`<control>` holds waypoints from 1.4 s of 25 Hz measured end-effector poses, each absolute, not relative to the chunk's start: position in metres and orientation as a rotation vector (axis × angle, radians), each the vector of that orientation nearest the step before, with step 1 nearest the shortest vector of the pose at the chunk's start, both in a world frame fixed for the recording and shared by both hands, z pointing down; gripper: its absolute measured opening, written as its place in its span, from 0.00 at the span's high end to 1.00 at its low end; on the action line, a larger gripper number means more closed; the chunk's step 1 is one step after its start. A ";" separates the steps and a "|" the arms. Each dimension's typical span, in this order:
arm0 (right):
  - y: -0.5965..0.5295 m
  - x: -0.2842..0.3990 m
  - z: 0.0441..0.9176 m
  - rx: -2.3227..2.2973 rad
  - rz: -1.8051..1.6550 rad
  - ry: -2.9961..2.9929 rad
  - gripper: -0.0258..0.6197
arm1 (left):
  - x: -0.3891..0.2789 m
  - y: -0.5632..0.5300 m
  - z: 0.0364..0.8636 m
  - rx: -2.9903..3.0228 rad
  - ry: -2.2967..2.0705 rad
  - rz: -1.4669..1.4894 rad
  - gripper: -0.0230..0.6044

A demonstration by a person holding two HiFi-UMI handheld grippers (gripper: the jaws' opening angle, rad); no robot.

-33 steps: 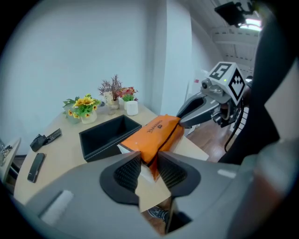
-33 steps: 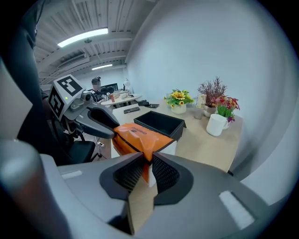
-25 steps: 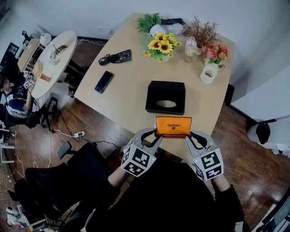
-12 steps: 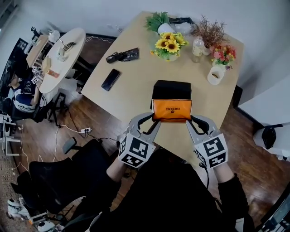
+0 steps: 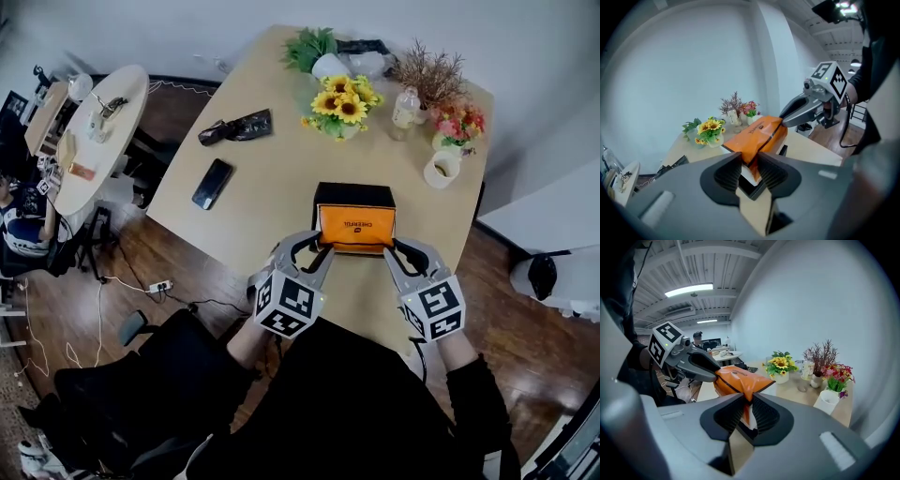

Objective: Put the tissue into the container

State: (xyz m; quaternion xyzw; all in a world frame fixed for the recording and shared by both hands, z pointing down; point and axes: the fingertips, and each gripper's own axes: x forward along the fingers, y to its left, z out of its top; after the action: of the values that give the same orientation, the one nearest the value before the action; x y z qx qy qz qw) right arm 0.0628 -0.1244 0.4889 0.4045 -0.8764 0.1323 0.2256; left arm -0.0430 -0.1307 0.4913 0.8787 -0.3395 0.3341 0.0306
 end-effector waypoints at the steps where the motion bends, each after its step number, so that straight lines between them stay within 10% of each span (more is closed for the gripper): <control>1: -0.127 0.062 0.492 1.115 0.364 -2.407 0.87 | -0.044 -0.133 0.496 2.703 -1.033 1.026 0.82; 35: -0.143 0.062 0.600 0.956 0.274 -2.059 0.86 | -0.037 -0.149 0.601 2.634 -0.857 1.371 0.82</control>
State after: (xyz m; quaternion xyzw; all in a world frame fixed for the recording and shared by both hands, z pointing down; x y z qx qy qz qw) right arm 0.0619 -0.1432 0.6002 0.3804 -0.8194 0.1091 0.4147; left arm -0.0372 -0.1487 0.6010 0.8520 -0.2771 0.4435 0.0257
